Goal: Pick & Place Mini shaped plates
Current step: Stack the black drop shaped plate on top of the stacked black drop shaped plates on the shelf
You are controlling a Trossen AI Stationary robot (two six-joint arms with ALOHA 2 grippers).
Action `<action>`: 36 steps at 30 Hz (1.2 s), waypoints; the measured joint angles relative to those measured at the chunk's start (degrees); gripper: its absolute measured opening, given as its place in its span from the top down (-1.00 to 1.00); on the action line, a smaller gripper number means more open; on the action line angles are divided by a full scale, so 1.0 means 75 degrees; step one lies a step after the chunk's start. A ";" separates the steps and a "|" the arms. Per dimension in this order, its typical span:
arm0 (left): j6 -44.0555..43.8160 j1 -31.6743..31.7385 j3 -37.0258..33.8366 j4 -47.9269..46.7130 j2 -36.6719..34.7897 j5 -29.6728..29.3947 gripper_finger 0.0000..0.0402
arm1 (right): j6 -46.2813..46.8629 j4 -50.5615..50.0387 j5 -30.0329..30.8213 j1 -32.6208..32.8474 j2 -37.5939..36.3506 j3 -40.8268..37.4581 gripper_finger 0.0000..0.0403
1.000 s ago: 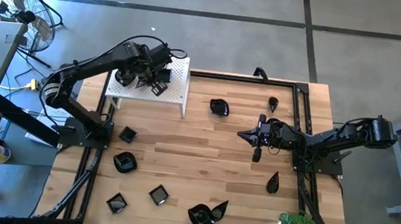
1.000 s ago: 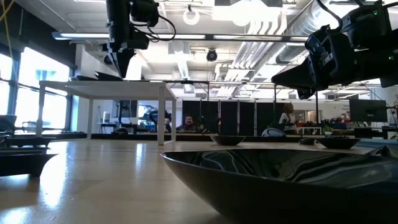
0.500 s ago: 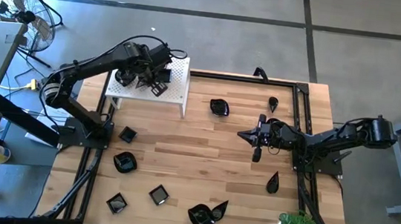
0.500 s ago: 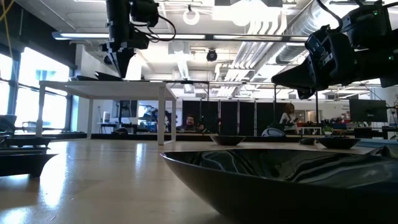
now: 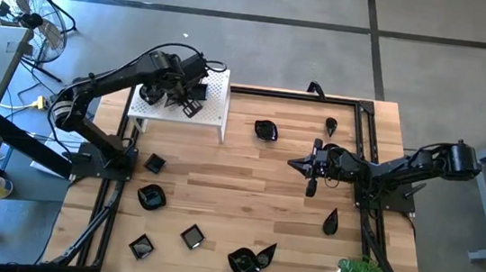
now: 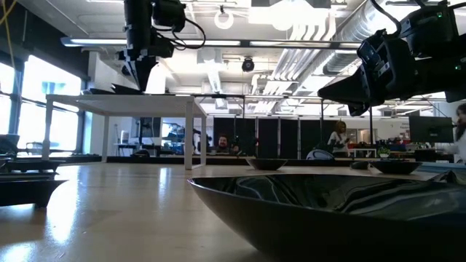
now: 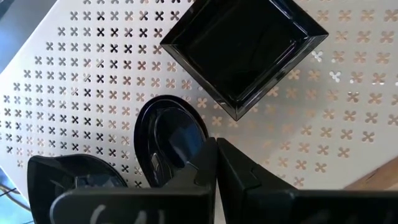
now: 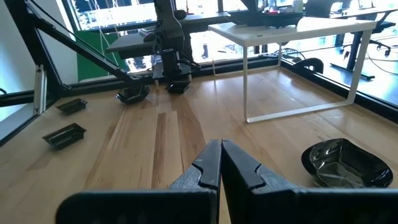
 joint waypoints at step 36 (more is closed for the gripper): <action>0.0198 0.0003 -0.0472 0.0207 -0.0099 -0.0295 1.00 | -0.0003 0.0000 0.0002 0.0000 0.0000 0.0000 1.00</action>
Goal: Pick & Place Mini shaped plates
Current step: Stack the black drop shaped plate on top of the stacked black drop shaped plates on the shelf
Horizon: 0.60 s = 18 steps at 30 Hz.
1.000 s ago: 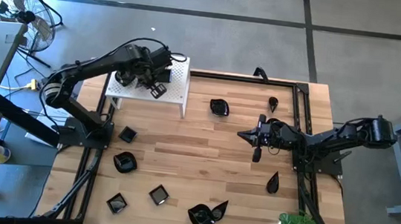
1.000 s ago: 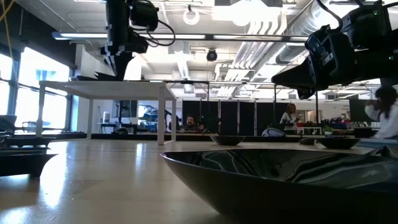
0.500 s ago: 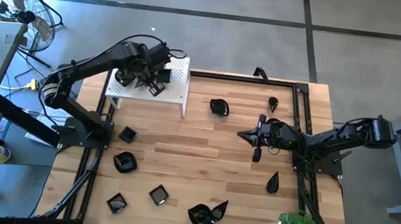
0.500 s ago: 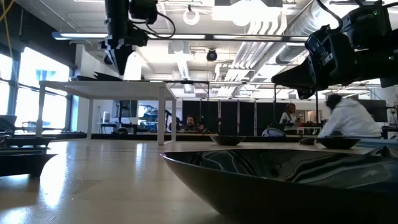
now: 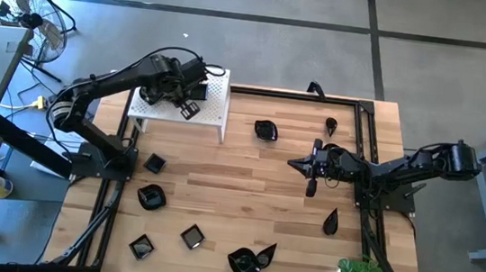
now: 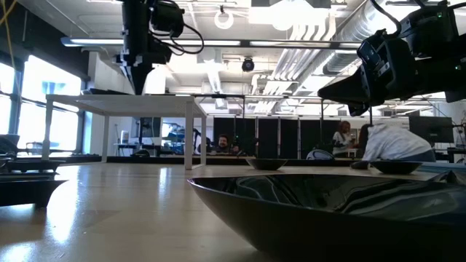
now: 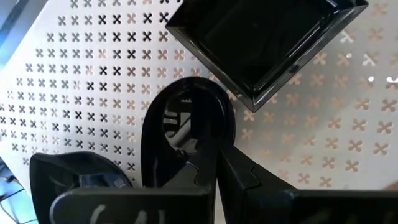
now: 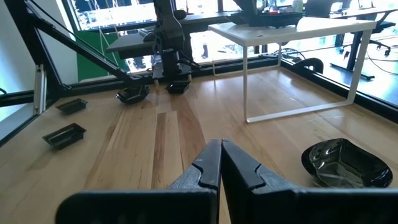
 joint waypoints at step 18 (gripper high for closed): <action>0.0237 0.0378 0.0000 -0.0104 -0.1123 -0.0131 1.00 | 0.0000 0.0000 0.0044 0.0000 0.0000 0.0000 1.00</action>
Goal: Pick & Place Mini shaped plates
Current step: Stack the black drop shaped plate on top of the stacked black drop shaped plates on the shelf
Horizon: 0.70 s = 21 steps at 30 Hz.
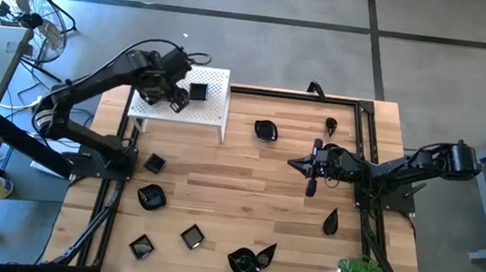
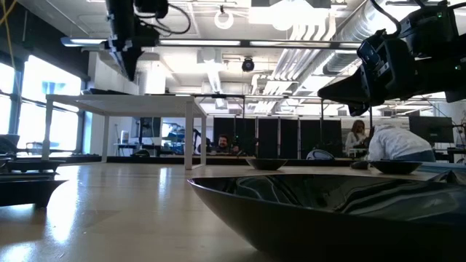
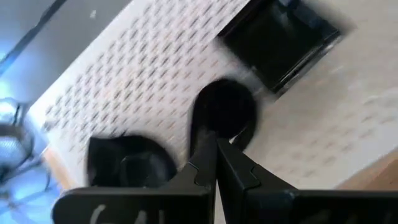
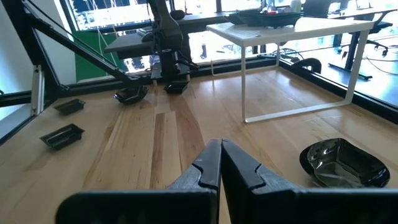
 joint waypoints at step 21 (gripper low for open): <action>0.0576 0.0768 0.0000 -0.0757 0.0918 0.0072 1.00 | 0.0008 0.0000 0.0079 0.0000 0.0000 0.0000 1.00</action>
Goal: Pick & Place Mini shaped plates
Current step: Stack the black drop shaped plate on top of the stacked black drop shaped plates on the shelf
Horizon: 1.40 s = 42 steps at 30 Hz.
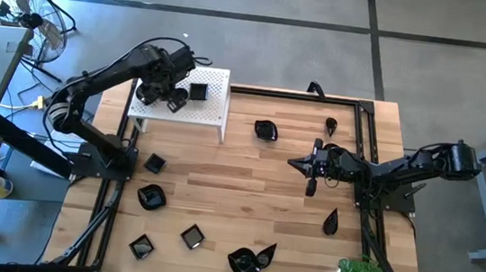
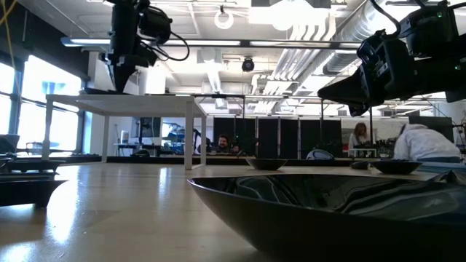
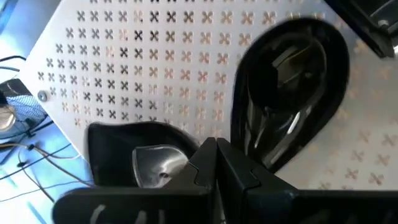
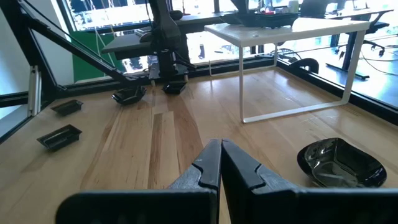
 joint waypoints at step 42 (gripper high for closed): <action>0.0649 0.0006 0.0000 0.1395 0.0060 0.1284 1.00 | 0.0032 0.0000 -0.0006 -0.0002 -0.0001 0.0000 1.00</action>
